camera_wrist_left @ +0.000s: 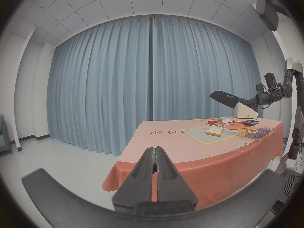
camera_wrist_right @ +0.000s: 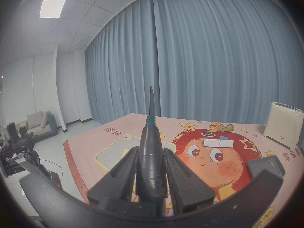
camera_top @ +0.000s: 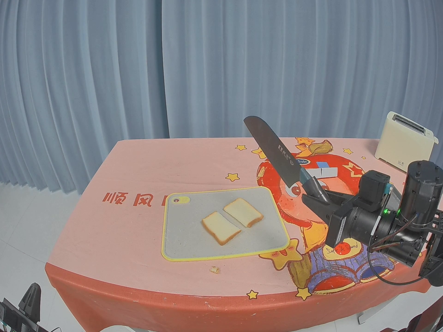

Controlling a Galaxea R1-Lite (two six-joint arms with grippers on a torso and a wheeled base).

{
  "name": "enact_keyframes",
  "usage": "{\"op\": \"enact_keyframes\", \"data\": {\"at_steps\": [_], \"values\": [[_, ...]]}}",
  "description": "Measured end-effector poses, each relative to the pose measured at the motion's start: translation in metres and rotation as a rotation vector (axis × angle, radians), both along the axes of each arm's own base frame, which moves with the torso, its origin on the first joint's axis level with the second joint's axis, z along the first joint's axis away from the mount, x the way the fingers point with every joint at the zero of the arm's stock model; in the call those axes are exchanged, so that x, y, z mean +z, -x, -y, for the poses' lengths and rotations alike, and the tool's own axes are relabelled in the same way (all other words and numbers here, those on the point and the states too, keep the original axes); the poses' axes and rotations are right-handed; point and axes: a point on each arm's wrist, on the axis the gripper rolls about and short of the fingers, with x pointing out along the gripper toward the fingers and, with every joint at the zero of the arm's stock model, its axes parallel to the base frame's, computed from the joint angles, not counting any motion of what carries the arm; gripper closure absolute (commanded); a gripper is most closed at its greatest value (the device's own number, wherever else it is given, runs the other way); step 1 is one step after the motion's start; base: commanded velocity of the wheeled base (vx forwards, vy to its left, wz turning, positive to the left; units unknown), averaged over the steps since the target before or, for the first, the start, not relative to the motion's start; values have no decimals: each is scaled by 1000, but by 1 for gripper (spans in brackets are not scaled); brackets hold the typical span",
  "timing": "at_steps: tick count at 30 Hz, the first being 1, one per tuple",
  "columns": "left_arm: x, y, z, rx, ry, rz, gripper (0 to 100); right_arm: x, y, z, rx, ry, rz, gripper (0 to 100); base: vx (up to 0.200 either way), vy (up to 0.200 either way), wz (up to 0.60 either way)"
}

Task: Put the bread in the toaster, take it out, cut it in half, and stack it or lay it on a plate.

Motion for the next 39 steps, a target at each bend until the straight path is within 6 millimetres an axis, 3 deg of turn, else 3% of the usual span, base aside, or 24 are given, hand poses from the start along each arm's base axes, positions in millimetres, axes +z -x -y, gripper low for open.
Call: {"op": "enact_keyframes", "data": {"at_steps": [39], "values": [[0,0,0,0,0,-1,100,-3,-18,15,-91,15,-8,100,0,0,0]]}}
